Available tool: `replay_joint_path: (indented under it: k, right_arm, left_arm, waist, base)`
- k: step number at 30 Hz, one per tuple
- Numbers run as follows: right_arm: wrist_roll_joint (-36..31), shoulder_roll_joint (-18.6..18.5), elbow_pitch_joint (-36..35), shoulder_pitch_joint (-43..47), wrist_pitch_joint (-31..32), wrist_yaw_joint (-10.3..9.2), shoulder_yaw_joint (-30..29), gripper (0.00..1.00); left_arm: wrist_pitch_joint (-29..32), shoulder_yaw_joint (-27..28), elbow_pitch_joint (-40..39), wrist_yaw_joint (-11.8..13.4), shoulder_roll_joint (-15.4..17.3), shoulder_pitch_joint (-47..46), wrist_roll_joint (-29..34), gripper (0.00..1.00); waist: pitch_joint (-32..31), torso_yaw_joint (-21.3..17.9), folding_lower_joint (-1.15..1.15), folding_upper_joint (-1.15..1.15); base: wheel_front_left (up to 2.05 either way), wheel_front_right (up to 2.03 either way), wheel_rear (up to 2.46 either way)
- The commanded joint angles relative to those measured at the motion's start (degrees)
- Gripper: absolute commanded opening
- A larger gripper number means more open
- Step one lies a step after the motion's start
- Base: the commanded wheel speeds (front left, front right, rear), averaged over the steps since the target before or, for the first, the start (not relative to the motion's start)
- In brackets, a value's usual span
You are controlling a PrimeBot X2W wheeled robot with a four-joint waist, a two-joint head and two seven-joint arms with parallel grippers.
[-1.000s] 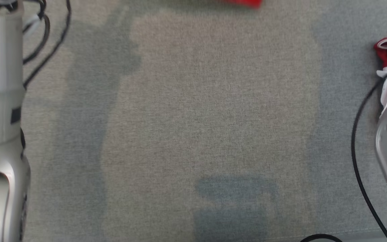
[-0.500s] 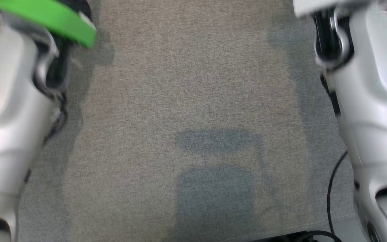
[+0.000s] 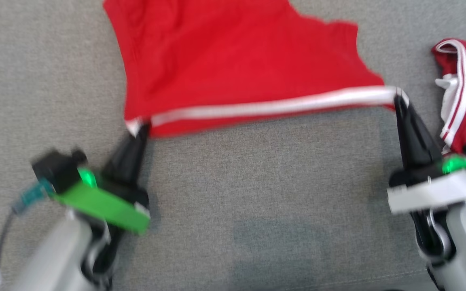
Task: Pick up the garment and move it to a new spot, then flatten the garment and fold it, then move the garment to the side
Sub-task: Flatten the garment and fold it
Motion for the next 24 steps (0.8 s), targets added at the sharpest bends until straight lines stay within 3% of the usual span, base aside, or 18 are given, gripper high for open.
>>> replay_joint_path:
  k: [1, 9, 14, 19, 24]
  right_arm:
    - [-1.2, -1.6, -1.3, 4.8, -0.1, -0.07, 0.1, 0.0]
    - [0.4, -2.5, -16.9, 29.1, 5.5, -0.09, -7.1, 0.0]
    - [3.4, -1.9, -23.3, 33.4, 9.5, -0.09, -10.0, 0.0]
    - [5.5, -3.9, -20.6, 22.4, 15.4, -0.09, -9.7, 0.0]
    - [5.9, -5.1, -11.5, 2.0, 20.4, -0.08, -5.0, 0.0]
  left_arm:
    - [-0.1, 0.1, -0.7, 0.1, -0.5, 5.6, 1.4, 0.0]
    - [1.8, -2.4, -10.5, 6.6, -1.8, 27.4, -0.2, 0.0]
    - [4.5, -1.8, -17.3, 10.2, -2.4, 32.3, -4.2, 0.0]
    - [9.8, -0.5, -21.5, 13.9, -2.9, 27.8, -6.8, 0.0]
    - [15.0, 1.7, -20.6, 17.5, -6.2, 17.5, -9.0, 0.0]
  waist:
    - [-9.7, -0.3, 0.01, 0.0]
    - [-18.4, 1.5, 0.01, 0.0]
    - [-19.2, 2.7, 0.01, 0.0]
    - [-14.1, 4.3, 0.01, 0.0]
    - [-4.4, 7.5, 0.01, 0.0]
  base:
    - [0.0, 0.0, 0.0]
    - [0.0, 0.0, 0.0]
    - [0.0, 0.0, 0.0]
    - [0.0, 0.0, 0.0]
    - [0.0, 0.0, 0.0]
